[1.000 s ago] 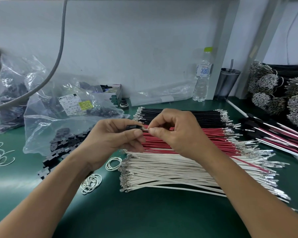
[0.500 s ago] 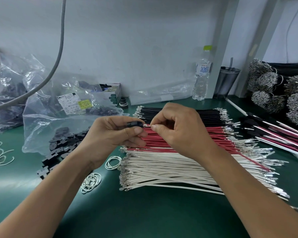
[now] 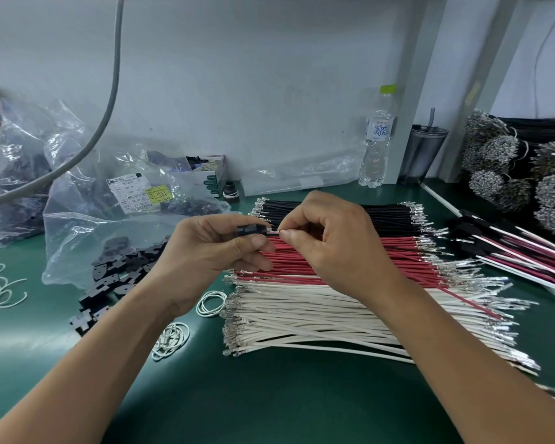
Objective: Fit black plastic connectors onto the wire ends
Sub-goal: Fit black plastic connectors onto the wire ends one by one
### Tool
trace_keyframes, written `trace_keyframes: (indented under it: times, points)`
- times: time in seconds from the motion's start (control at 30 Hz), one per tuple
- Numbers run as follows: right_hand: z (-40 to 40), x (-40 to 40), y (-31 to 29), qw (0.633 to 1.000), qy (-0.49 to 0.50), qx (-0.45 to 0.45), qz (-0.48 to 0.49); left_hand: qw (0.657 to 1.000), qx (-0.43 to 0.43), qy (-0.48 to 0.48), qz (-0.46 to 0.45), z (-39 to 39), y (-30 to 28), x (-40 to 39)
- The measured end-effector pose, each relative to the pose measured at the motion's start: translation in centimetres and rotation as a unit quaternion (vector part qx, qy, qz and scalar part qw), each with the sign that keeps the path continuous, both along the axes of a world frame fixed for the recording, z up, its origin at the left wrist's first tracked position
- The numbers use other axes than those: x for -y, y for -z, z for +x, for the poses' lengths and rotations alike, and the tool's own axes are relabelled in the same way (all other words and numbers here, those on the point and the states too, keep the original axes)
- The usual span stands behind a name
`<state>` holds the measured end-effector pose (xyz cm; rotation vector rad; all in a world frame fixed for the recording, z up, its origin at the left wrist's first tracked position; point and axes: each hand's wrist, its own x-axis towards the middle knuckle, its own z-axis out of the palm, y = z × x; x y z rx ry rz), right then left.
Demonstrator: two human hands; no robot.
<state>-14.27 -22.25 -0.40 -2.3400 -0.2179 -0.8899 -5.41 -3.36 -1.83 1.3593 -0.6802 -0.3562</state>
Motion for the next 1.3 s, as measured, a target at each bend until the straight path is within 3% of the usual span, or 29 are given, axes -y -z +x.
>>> trace_keyframes:
  times: [0.13, 0.3, 0.53, 0.67, 1.13, 1.2, 1.3]
  points:
    - [-0.1, 0.3, -0.2, 1.000, -0.014, -0.026, -0.008, 0.999, 0.038, -0.002, 0.014, -0.1, 0.1, 0.0]
    - [-0.3, 0.2, -0.5, 0.997, -0.023, -0.067, -0.018, 0.987, 0.118, -0.006, 0.105, 0.0, -0.1, -0.3]
    - [-0.4, -0.9, -0.3, 0.995, -0.002, -0.045, -0.094, 0.986, 0.116, 0.019, 0.122, 0.1, 0.3, -0.2]
    - [-0.1, 0.1, -0.5, 0.998, -0.020, -0.059, -0.016, 0.990, 0.104, 0.008, 0.095, 0.3, 0.1, -0.2]
    - [0.3, 0.7, -0.1, 0.997, -0.018, -0.074, -0.034, 0.986, 0.123, 0.017, 0.114, 0.7, 0.8, -0.3]
    - [0.1, 1.1, -0.4, 0.995, 0.015, -0.070, -0.066, 0.988, 0.123, -0.004, 0.098, 0.7, 0.8, 0.0]
    - [-0.7, 0.9, -1.0, 0.982, 0.075, 0.011, -0.174, 0.988, 0.121, -0.029, 0.089, 0.6, 0.9, 0.3]
